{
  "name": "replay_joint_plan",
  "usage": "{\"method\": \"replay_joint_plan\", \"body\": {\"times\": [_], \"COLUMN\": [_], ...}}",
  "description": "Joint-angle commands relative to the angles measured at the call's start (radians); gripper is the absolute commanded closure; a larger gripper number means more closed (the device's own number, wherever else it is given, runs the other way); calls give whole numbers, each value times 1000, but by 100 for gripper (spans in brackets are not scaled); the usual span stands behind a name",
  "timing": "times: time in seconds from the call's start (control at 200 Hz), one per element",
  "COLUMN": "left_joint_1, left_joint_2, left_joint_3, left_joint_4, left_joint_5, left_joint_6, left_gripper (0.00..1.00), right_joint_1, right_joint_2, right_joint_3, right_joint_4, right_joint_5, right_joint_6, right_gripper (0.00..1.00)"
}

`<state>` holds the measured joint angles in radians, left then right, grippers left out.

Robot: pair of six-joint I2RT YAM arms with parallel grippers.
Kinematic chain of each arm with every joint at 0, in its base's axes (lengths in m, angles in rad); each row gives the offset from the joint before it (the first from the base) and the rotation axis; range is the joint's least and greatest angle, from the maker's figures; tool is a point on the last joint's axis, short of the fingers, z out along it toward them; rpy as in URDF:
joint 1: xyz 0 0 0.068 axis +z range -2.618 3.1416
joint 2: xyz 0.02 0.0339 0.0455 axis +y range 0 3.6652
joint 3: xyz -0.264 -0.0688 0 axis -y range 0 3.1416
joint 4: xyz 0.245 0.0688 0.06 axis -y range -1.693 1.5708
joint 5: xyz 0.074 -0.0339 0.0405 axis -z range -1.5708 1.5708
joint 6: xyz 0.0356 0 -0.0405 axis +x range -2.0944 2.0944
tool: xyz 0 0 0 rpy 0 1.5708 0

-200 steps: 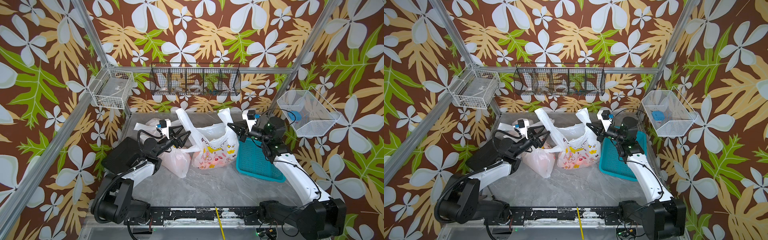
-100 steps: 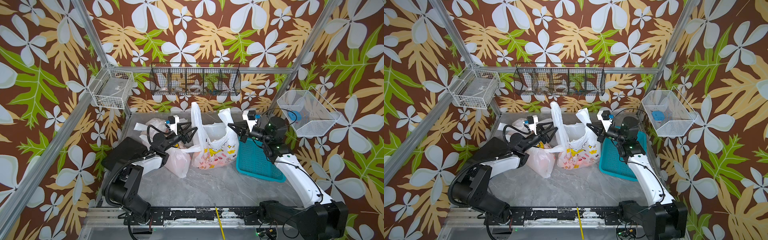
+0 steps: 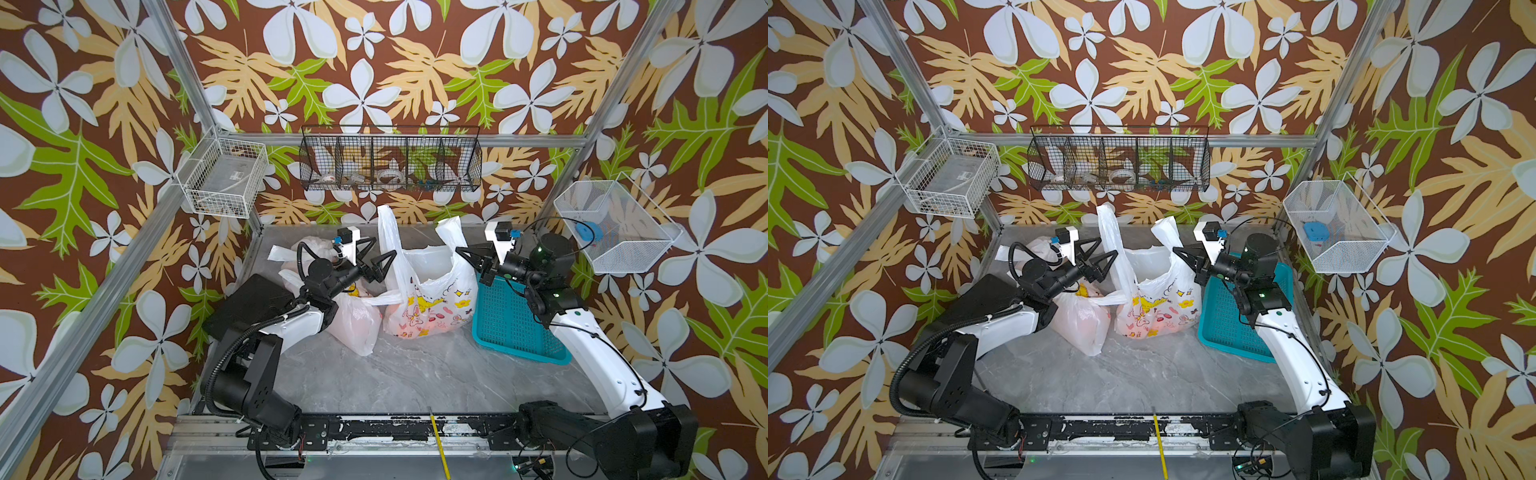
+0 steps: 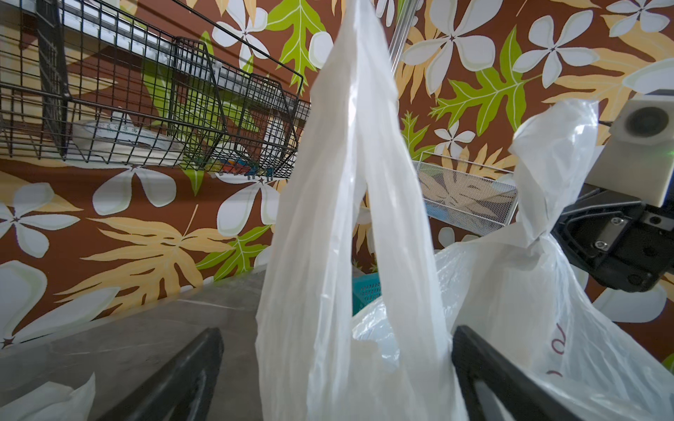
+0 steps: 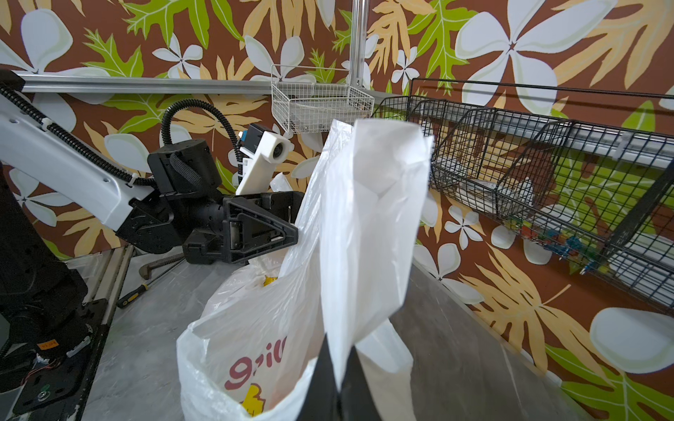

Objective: Place the oranges into plastic bags & tie knots
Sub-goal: Adjust the plastic bag at the center of the board, then tie the plastic bag at the center of the board.

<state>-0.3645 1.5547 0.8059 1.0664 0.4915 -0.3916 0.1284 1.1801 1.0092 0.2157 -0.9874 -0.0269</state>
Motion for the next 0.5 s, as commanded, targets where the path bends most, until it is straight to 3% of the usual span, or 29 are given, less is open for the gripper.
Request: {"method": "replay_joint_plan", "body": {"times": [0.0,0.09,0.285,0.405,0.495], "left_joint_1": [-4,-10,-23,-31,-31], "left_joint_2": [17,35,82,80,66], "left_joint_3": [31,51,117,117,103], "left_joint_4": [5,-3,-56,-48,-14], "left_joint_5": [55,72,82,93,118], "left_joint_6": [15,17,27,52,60], "left_gripper": [0,3,22,43,64], "right_joint_1": [-1,0,13,21,23], "right_joint_2": [-4,-5,-9,-6,6], "right_joint_3": [3,4,11,28,43], "right_joint_4": [10,10,-7,-58,-104], "right_joint_5": [-2,-1,2,6,-6], "right_joint_6": [1,3,-9,-48,-82], "right_gripper": [100,100,100,100,100]}}
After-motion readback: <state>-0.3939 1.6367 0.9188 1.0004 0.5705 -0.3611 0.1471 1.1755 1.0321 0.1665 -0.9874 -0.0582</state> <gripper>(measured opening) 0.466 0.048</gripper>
